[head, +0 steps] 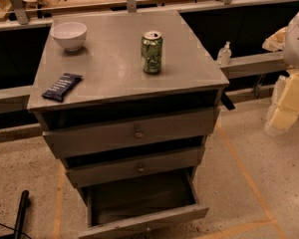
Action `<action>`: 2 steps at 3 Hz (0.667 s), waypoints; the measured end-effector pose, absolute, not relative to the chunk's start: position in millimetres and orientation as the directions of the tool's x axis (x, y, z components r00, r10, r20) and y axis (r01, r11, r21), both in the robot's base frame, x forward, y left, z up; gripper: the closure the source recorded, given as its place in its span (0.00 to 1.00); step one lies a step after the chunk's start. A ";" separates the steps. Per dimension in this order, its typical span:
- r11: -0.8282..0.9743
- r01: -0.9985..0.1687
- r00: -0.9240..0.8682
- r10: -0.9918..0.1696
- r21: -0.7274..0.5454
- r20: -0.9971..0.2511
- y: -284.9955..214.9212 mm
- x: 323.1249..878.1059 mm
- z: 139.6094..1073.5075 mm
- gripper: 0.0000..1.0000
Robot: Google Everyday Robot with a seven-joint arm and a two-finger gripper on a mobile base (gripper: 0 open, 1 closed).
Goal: Close bottom drawer
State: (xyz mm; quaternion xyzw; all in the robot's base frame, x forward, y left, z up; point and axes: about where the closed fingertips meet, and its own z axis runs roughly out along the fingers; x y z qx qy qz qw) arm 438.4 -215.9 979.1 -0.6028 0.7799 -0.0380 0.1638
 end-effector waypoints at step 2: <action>0.295 -0.928 -0.246 -0.945 -0.230 -0.218 -219.7 430.5 945.3 0.00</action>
Offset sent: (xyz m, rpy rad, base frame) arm -0.0448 -0.0212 -0.1964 0.0727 0.1732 -0.1206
